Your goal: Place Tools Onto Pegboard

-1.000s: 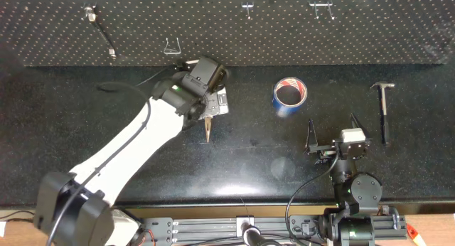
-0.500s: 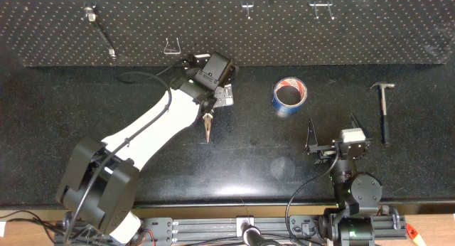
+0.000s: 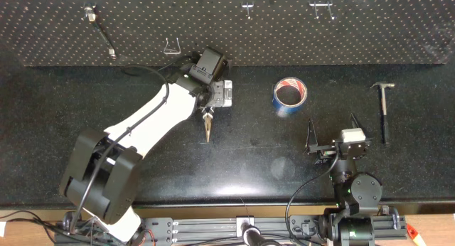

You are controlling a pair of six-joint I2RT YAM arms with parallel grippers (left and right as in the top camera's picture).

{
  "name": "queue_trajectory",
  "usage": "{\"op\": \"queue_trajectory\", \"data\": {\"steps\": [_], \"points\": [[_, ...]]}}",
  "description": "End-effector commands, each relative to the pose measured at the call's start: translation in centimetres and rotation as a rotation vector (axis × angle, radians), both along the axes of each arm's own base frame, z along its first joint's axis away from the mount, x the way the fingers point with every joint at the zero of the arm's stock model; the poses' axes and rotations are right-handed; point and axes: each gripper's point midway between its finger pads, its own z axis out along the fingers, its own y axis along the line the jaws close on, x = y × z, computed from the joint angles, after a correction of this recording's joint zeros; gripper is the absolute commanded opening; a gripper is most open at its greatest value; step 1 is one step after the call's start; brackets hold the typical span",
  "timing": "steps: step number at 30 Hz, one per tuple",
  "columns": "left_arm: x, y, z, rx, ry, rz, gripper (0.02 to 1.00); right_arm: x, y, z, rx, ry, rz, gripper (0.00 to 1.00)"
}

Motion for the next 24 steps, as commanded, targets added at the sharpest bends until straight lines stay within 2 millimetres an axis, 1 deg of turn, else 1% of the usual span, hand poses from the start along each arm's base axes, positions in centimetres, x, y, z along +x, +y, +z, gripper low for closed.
{"op": "queue_trajectory", "data": {"steps": [1,5,8,10,13,16,20,24], "points": [[0.1,-0.3,-0.7,-0.014,0.028,-0.025,0.996,-0.1,0.4,-0.1,-0.009,-0.002,0.019,0.982],[0.1,0.9,-1.2,-0.026,0.051,0.013,0.996,-0.1,0.4,-0.1,-0.009,-0.001,0.019,0.982],[0.1,0.9,-1.2,-0.025,0.054,0.014,0.998,-0.1,0.4,-0.1,-0.009,-0.002,0.019,0.982],[-0.1,1.1,-1.4,-0.027,0.066,0.051,0.998,-0.1,0.4,-0.1,-0.009,-0.001,0.019,0.982],[-0.4,0.8,-1.8,-0.022,0.078,0.049,0.996,-0.1,0.4,-0.1,-0.009,-0.002,0.019,0.98],[-1.1,0.9,-1.9,0.015,0.081,0.083,0.998,-0.1,0.4,-0.1,-0.009,-0.002,0.019,0.98],[-1.0,1.0,-1.8,0.057,0.057,0.081,0.998,-0.1,0.4,-0.1,-0.009,-0.002,0.019,0.98],[-1.0,1.6,-1.8,0.092,0.048,0.088,1.0,-0.1,0.4,-0.1,-0.009,-0.002,0.019,0.98]]}}
